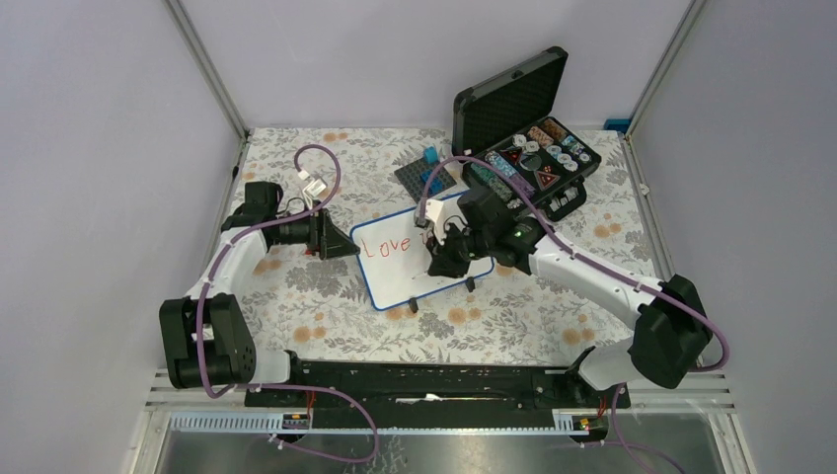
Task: Write a sentence on the whiteboard
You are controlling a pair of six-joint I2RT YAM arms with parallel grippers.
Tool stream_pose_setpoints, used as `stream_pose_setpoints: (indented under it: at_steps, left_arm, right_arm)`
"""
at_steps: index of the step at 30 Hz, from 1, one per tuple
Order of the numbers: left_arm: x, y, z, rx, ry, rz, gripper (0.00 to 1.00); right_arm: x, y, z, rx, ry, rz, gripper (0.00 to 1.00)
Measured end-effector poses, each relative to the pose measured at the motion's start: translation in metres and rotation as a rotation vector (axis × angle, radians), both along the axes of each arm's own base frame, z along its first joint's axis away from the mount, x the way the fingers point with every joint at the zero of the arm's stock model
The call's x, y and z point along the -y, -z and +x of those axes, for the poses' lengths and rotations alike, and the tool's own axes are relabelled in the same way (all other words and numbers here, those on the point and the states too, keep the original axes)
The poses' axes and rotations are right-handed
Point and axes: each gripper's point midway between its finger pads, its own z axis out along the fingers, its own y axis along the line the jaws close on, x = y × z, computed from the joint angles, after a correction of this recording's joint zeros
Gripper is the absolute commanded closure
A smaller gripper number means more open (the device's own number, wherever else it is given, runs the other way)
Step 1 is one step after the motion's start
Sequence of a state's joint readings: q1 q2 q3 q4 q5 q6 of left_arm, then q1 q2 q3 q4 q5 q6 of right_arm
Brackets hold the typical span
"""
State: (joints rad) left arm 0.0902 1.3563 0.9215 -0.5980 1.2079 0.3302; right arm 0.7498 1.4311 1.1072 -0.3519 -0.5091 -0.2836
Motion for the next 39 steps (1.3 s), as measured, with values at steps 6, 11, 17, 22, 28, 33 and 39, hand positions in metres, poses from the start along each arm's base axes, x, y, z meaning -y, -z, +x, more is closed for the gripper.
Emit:
stream_pose_setpoints:
  at_steps: [6,11,17,22,28,33,39]
  left_arm:
    - [0.000,0.004,-0.003,-0.005,0.007,-0.002,0.46]
    - [0.002,0.007,-0.003,-0.012,0.015,-0.005,0.50]
    - [0.004,0.009,-0.004,-0.018,0.026,-0.006,0.63]
    - [0.005,0.010,-0.004,-0.019,0.030,-0.005,0.78]
    - [0.005,0.013,-0.003,-0.029,0.029,-0.004,0.94]
    - [0.005,0.014,-0.003,-0.032,0.028,-0.004,1.00]
    - [0.004,0.015,-0.003,-0.039,0.028,-0.004,1.00]
  right_arm:
    - [-0.017,0.017,-0.011,0.045,-0.008,0.007,1.00]
    - [-0.037,0.013,-0.019,0.098,-0.033,0.040,1.00]
    - [-0.063,0.015,-0.025,0.164,-0.054,0.056,1.00]
    - [-0.075,0.030,-0.034,0.189,-0.067,0.021,1.00]
    - [-0.077,0.034,-0.030,0.216,-0.053,0.006,1.00]
    - [-0.078,0.036,-0.026,0.231,-0.043,-0.001,1.00]
    - [-0.079,0.044,-0.026,0.224,-0.047,-0.017,1.00]
